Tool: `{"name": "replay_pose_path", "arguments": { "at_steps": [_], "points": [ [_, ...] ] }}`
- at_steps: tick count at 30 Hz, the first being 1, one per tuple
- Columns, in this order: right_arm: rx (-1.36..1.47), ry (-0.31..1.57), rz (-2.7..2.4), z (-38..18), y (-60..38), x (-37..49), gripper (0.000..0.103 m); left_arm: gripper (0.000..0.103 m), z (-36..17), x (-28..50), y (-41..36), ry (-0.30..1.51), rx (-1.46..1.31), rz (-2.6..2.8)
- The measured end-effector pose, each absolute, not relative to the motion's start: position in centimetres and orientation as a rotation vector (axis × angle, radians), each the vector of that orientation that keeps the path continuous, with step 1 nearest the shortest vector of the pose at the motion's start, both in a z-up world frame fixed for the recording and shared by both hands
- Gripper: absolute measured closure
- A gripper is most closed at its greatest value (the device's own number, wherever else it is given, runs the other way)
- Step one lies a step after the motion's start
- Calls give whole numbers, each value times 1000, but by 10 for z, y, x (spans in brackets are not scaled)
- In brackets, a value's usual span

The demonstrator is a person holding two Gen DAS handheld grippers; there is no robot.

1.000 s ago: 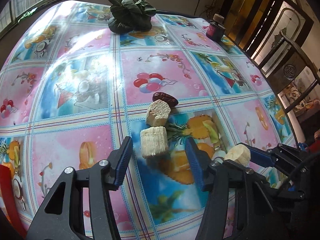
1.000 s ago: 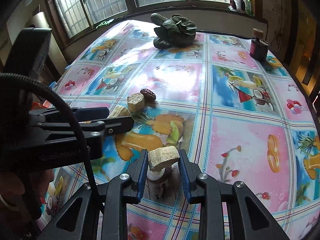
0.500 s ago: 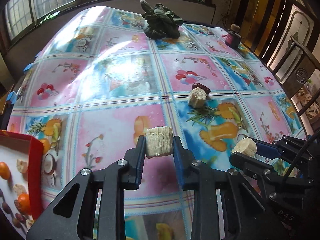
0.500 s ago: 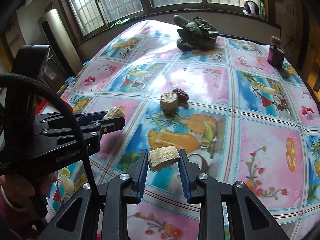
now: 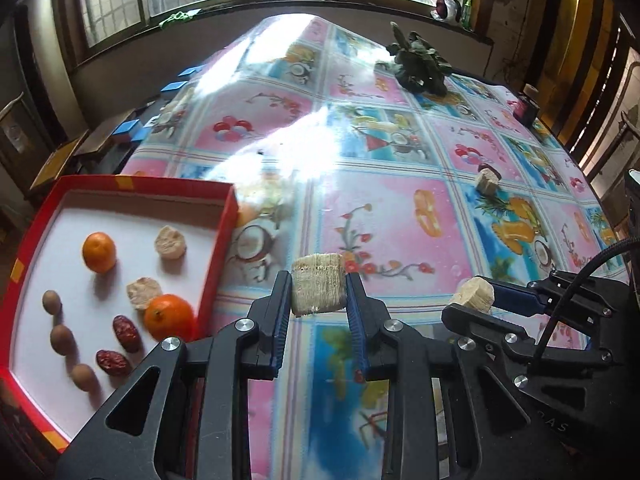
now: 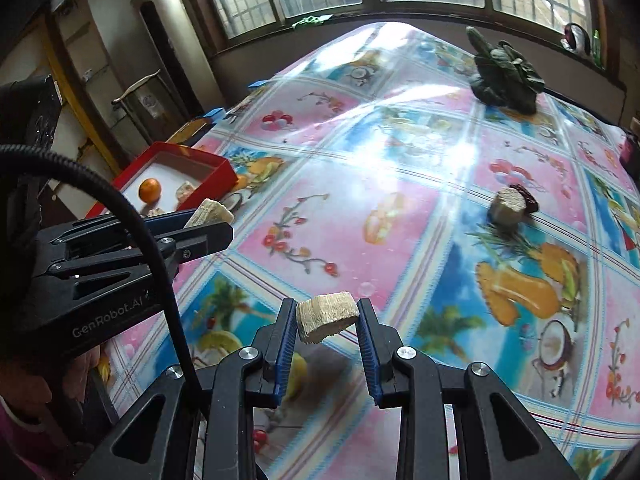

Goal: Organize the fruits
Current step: 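Carry both white pieces into the red tray and open both tools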

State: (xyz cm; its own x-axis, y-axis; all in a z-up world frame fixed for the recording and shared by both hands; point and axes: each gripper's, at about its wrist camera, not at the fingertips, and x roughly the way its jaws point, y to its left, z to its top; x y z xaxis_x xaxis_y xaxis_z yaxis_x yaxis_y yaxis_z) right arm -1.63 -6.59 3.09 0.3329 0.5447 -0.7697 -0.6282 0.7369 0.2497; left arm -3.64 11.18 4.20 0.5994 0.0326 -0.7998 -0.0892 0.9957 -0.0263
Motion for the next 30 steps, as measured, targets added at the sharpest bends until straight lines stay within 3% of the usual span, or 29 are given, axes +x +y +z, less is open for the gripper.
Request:
{"name": "replay_pose_path", "arguments": {
  "at_steps": [30],
  "points": [
    [-307,904,1043,56,96,-73,74,77,42,-133,262,879,-229,368]
  ]
}}
